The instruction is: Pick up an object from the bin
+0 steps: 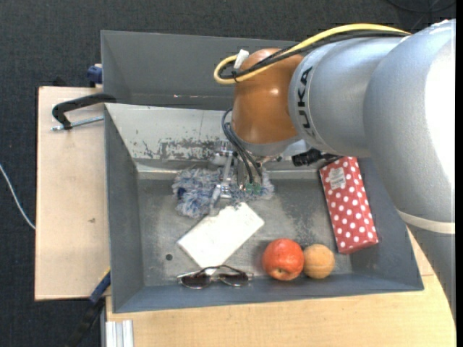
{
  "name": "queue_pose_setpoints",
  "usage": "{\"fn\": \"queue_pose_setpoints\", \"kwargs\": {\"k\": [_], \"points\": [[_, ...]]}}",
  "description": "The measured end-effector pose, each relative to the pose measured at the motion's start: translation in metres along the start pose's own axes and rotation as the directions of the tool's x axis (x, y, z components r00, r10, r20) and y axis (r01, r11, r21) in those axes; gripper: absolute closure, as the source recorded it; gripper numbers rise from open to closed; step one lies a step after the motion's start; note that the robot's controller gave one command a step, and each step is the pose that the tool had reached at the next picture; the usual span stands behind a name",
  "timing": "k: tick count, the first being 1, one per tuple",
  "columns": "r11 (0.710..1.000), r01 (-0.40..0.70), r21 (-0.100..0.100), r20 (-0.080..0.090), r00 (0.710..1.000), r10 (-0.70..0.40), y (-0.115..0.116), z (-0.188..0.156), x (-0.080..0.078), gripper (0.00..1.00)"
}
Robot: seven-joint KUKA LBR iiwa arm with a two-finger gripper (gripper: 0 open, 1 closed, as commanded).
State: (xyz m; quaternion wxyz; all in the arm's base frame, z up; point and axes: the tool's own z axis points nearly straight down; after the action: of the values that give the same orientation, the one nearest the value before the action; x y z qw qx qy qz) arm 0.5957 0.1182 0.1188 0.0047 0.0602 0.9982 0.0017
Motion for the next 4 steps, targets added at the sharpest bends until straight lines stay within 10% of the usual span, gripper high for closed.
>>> {"fn": "queue_pose_setpoints", "kwargs": {"k": [1, 2, 3, 4], "points": [[0.999, 0.042, -0.002, 0.003, 0.999, -0.042, -0.008, 0.045, -0.005, 0.00], [0.992, -0.125, -0.003, 0.006, 0.992, 0.125, -0.008, 0.038, 0.005, 1.00], [0.992, -0.125, -0.001, 0.001, 0.992, 0.125, -0.008, 0.044, 0.008, 0.00], [0.992, -0.126, -0.005, 0.012, 0.992, 0.126, -0.008, 0.042, 0.006, 1.00]]}}
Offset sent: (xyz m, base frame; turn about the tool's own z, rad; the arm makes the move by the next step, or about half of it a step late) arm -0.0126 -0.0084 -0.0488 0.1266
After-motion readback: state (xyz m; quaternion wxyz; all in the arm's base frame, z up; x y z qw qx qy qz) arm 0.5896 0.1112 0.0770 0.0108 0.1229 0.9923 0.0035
